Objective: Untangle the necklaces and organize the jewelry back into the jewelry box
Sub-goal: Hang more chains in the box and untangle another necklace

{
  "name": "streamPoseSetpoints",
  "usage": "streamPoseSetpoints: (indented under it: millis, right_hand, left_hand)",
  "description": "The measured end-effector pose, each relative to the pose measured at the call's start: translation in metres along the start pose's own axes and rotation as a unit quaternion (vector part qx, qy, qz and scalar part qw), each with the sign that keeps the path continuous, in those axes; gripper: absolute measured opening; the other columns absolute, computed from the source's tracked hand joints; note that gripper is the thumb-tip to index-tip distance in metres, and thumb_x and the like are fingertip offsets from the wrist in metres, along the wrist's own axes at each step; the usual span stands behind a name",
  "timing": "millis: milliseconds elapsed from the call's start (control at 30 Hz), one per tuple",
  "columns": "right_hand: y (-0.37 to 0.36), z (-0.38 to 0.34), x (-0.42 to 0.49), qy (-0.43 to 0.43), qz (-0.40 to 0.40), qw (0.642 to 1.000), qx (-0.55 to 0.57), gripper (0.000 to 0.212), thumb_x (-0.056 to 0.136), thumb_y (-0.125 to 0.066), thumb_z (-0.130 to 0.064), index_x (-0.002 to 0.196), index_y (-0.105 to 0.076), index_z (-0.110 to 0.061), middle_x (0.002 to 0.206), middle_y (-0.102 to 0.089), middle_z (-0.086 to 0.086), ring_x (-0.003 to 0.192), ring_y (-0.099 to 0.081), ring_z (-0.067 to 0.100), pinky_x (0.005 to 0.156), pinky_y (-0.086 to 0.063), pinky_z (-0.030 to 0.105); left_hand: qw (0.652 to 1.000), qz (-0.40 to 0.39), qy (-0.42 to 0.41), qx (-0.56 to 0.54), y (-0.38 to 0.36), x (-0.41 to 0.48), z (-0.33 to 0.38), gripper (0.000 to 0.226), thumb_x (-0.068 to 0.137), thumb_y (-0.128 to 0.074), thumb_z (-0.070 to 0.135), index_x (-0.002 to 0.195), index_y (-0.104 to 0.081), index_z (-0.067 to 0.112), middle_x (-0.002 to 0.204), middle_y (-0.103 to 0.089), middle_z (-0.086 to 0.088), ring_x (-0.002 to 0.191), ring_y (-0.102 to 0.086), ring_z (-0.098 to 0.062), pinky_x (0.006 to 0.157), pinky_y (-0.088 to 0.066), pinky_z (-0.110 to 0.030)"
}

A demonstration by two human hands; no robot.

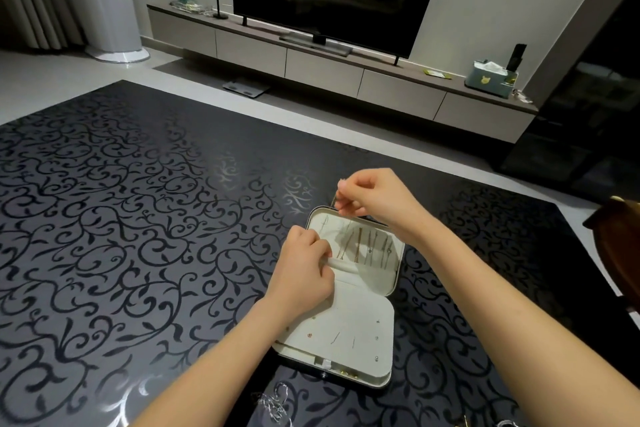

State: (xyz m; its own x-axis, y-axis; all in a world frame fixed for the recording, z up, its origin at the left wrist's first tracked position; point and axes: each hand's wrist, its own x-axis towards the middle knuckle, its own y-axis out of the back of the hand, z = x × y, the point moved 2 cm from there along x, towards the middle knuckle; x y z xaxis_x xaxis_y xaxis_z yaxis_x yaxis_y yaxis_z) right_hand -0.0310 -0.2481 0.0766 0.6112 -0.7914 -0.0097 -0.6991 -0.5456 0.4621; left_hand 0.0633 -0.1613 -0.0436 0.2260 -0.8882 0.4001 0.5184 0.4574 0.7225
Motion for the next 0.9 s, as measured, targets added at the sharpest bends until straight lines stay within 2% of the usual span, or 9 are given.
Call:
streamPoseSetpoints:
  millis: [100,200,333,500,600,667,733,800,900]
  right_hand:
    - [0.003,0.009,0.000,-0.009,-0.010,0.997,-0.072,0.027,0.092,-0.056,-0.021,0.079,-0.069,-0.002,0.079,-0.072,0.011,0.079,-0.069,0.024,0.074,-0.057,0.031]
    - [0.004,0.016,0.001,-0.004,0.003,0.988,-0.153,0.025,0.090,-0.057,-0.025,0.076,-0.070,-0.009,0.073,-0.071,0.006,0.072,-0.067,0.022,0.078,-0.057,0.039]
    - [-0.005,0.023,0.001,0.025,0.013,0.940,-0.339,0.022,0.092,-0.054,-0.030,0.093,-0.071,-0.016,0.084,-0.071,0.000,0.079,-0.064,0.016,0.074,-0.052,0.032]
    - [-0.017,0.035,-0.001,0.084,0.076,0.873,-0.474,0.027,0.096,-0.043,-0.032,0.100,-0.068,-0.023,0.092,-0.068,-0.003,0.086,-0.061,0.019,0.065,-0.039,0.028]
    - [-0.023,0.042,0.006,0.118,0.125,0.834,-0.525,0.029,0.096,-0.042,-0.027,0.086,-0.067,-0.018,0.081,-0.066,0.001,0.076,-0.060,0.022,0.053,-0.028,0.027]
    - [-0.027,0.047,0.010,0.135,0.158,0.806,-0.555,0.022,0.085,-0.059,-0.019,0.064,-0.063,-0.014,0.058,-0.059,0.003,0.054,-0.057,0.023,0.045,-0.014,0.021]
    - [-0.029,0.046,0.012,0.119,0.201,0.798,-0.555,0.034,0.063,-0.078,-0.014,0.043,-0.050,-0.014,0.038,-0.046,0.000,0.034,-0.038,0.019,0.049,-0.001,0.015]
    - [-0.030,0.051,0.014,0.111,0.222,0.803,-0.541,0.046,0.052,-0.083,-0.013,0.037,-0.040,-0.015,0.032,-0.038,-0.001,0.034,-0.022,0.017,0.052,0.001,0.013]
    - [-0.032,0.047,0.010,0.084,0.237,0.800,-0.545,0.051,0.060,-0.081,-0.016,0.044,-0.033,-0.018,0.038,-0.030,-0.002,0.038,-0.022,0.019,0.051,-0.001,0.015]
  left_hand:
    - [1.000,0.007,-0.002,0.002,0.000,0.001,0.001,0.011,0.065,-0.052,0.010,0.071,-0.061,0.009,0.069,-0.050,0.000,0.077,-0.039,-0.019,0.067,-0.041,-0.030]
    - [1.000,0.016,-0.002,0.018,0.001,0.001,0.002,0.010,0.064,-0.053,0.013,0.069,-0.062,0.011,0.068,-0.050,0.002,0.076,-0.041,-0.018,0.075,-0.034,-0.029]
    - [0.999,0.032,-0.004,0.042,0.003,0.001,0.001,0.010,0.061,-0.054,0.015,0.067,-0.063,0.016,0.067,-0.051,0.007,0.075,-0.045,-0.016,0.084,-0.018,-0.023]
    - [0.998,0.038,-0.014,0.043,0.005,0.000,0.002,0.010,0.059,-0.055,0.015,0.066,-0.063,0.018,0.065,-0.050,0.008,0.073,-0.045,-0.015,0.082,-0.018,-0.023]
    - [0.998,0.046,-0.016,0.040,0.005,0.003,0.000,0.012,0.058,-0.055,0.015,0.066,-0.063,0.018,0.065,-0.050,0.009,0.073,-0.045,-0.015,0.082,-0.019,-0.024]
    - [0.998,0.052,-0.017,0.039,0.005,0.007,-0.001,0.013,0.057,-0.055,0.014,0.067,-0.063,0.019,0.064,-0.049,0.008,0.072,-0.045,-0.016,0.081,-0.021,-0.025]
    - [0.998,0.054,-0.017,0.039,0.004,0.010,-0.001,0.013,0.056,-0.056,0.014,0.067,-0.063,0.019,0.064,-0.049,0.008,0.071,-0.046,-0.017,0.081,-0.021,-0.026]
    - [0.998,0.054,-0.017,0.040,0.001,0.011,0.000,0.015,0.056,-0.055,0.014,0.067,-0.064,0.019,0.064,-0.049,0.008,0.071,-0.046,-0.018,0.081,-0.022,-0.028]
    - [0.997,0.051,-0.020,0.046,-0.001,0.011,0.000,0.016,0.055,-0.056,0.015,0.067,-0.066,0.019,0.063,-0.051,0.008,0.070,-0.046,-0.018,0.080,-0.023,-0.029]
